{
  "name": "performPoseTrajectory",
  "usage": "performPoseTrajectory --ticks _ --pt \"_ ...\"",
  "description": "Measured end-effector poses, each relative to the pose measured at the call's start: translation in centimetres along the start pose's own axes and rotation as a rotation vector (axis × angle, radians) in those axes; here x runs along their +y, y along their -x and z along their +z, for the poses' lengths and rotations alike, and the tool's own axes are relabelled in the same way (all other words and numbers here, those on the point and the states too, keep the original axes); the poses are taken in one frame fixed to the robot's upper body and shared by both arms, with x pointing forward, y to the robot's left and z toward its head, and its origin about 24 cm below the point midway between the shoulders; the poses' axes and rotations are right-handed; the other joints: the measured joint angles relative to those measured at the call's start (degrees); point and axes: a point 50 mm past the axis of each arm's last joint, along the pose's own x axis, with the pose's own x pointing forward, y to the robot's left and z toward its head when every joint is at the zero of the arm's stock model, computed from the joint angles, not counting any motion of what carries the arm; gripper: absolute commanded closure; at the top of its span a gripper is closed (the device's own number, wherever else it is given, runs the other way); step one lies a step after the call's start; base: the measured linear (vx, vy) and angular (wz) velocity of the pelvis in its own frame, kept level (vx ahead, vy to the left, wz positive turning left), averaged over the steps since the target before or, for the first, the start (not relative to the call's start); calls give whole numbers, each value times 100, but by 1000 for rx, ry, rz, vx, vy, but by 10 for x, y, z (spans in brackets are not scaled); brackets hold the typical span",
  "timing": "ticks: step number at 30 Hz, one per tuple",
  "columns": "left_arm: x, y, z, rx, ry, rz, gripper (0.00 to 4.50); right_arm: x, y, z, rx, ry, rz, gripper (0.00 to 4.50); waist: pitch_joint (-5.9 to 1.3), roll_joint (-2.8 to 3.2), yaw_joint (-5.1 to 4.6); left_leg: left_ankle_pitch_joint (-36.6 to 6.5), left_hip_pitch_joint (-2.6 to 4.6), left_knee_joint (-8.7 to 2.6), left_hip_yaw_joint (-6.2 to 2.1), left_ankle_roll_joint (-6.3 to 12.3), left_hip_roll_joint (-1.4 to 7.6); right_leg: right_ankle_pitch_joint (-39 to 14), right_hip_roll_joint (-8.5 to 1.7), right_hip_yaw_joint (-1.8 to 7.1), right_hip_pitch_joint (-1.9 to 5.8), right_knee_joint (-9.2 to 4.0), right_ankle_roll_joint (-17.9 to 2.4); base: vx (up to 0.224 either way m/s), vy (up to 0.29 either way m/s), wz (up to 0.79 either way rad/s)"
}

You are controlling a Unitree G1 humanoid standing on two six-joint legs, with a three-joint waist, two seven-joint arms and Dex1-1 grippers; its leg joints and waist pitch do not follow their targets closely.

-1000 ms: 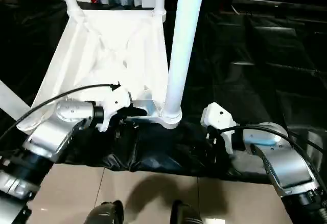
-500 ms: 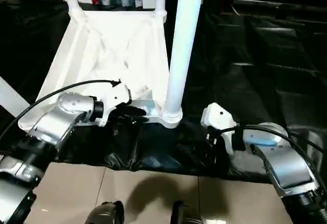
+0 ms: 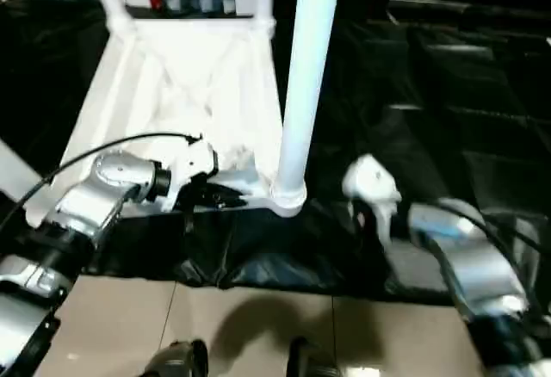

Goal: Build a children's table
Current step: Rotate leg to tighten

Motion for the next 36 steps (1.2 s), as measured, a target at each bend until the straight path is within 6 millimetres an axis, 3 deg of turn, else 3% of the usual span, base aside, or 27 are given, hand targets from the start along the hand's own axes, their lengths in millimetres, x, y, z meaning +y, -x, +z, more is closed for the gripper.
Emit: performPoseTrajectory --ticks 8,10,27,33,36 --pt "-3 2 -2 -5 15 4 449 2 -30 3 -48 -36 23 0 2 -3 -25 -6 0 0 5 -9 0 0 -1 4 0 -3 0 0 0 0" --pt "-4 3 -2 -6 16 6 450 1 -35 5 -54 -33 31 28 4 -7 -29 -6 1 -3 4 -9 1 -1 -1 2 0 -4 1 0 0 0" --pt "-3 8 -4 -4 36 23 450 2 -49 4 -69 -25 111 161 18 -31 -163 -6 1 -8 5 -10 -1 -5 -1 5 -1 -8 8 0 0 0" --pt "-1 9 -5 -8 52 44 450 2 -54 4 -79 -37 91 175 25 -43 -203 -6 9 -12 5 -11 -2 -18 -1 7 0 -7 30 0 0 0" --pt "2 0 1 -23 63 115 450 0 -60 2 -111 -96 -45 176 31 -59 -219 -5 13 -23 5 -13 -5 -19 -1 9 0 -9 31 0 0 0"
